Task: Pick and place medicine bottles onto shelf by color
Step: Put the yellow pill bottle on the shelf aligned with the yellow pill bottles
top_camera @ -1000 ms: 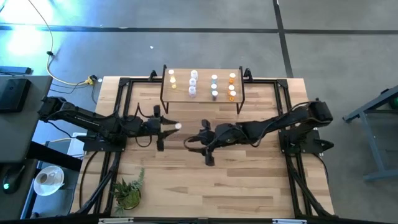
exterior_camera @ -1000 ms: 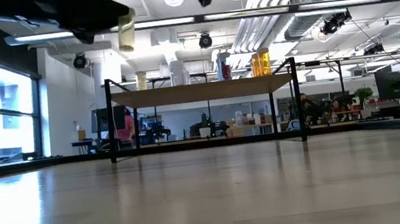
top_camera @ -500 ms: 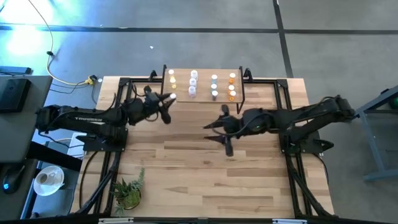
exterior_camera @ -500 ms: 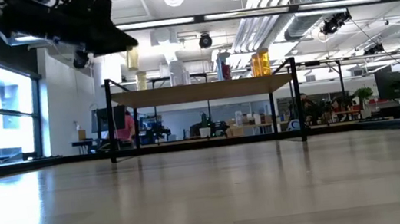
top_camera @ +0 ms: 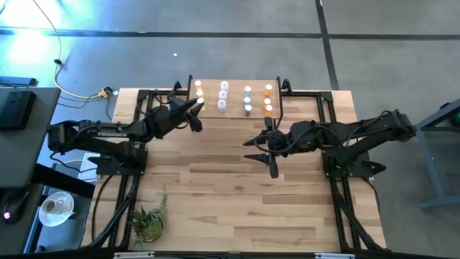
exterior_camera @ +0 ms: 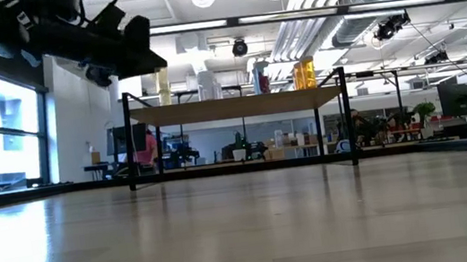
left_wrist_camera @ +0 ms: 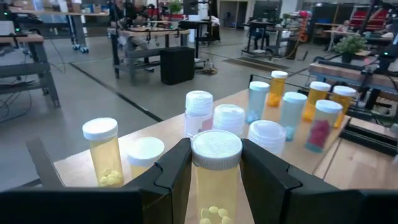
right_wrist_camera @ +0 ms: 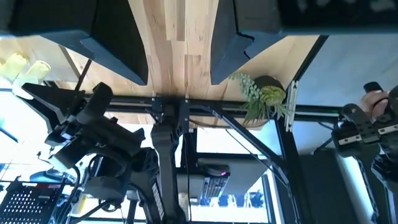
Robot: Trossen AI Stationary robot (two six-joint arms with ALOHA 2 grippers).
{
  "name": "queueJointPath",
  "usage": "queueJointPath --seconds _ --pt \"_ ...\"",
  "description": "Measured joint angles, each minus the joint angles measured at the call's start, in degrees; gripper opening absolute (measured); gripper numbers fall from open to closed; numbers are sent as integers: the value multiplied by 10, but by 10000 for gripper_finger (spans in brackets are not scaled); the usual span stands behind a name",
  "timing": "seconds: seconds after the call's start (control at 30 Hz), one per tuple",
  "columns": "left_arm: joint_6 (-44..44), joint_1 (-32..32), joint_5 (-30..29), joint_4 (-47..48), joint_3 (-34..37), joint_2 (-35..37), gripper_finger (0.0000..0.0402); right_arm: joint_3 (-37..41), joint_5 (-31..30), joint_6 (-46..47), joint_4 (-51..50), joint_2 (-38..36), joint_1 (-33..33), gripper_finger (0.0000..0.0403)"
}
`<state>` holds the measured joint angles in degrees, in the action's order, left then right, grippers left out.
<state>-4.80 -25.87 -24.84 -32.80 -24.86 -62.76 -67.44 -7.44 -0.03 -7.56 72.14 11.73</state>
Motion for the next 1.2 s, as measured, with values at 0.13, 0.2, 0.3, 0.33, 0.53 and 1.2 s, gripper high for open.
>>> queueJointPath --seconds 0.13,0.2,0.3,0.33,0.53,1.2 --pt "0 0 -28 -22 0 -34 115 0 0 0 -16 0 0 165" --pt "4 0 -54 -24 0 -46 115 0 0 1 -18 0 0 165" --pt "5 0 -74 -22 0 -58 115 0 0 1 -18 0 0 165" --pt "5 0 -75 -22 0 -60 115 0 0 1 -18 0 0 165" --pt "4 0 -78 -24 0 -68 115 0 0 1 -17 0 0 165" --pt "-21 0 -92 -17 0 -68 123 0 0 0 -17 0 0 165"
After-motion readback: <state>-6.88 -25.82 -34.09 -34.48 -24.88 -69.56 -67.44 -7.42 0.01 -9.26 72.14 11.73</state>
